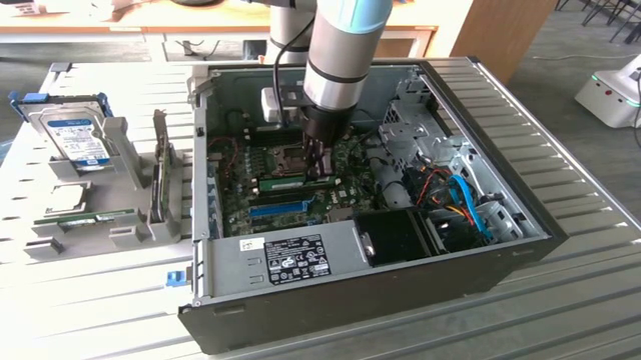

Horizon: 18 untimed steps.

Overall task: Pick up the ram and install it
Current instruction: 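Insert the ram into the slot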

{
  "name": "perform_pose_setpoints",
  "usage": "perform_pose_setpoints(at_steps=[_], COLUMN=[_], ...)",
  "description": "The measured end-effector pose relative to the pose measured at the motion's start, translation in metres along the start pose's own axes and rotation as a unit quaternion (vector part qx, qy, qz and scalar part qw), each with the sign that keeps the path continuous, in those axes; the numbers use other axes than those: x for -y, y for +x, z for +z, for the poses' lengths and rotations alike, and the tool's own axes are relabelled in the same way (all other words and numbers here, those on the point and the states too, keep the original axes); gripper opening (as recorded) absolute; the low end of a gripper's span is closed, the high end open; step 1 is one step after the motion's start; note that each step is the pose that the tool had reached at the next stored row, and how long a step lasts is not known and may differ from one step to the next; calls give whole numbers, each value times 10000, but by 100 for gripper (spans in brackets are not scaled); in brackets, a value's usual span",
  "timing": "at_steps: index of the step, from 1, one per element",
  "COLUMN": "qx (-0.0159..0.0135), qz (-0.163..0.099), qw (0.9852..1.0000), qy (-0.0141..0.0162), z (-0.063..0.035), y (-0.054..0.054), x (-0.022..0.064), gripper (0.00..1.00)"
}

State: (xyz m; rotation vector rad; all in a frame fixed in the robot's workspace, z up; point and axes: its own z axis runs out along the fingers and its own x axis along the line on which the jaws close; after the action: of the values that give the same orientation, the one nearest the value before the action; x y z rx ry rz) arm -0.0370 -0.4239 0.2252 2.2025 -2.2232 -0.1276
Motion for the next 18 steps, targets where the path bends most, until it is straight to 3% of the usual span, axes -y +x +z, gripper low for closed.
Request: perform_pose_setpoints(at_steps=[11, 14, 15, 18], qx=[1, 1, 1, 1], qz=[0, 0, 0, 0], qw=[10000, 10000, 10000, 10000], qy=[1, 1, 1, 0], z=[23, 23, 23, 23], y=[1, 1, 1, 1], x=[2, 2, 2, 2], gripper=[12, 19, 25, 25])
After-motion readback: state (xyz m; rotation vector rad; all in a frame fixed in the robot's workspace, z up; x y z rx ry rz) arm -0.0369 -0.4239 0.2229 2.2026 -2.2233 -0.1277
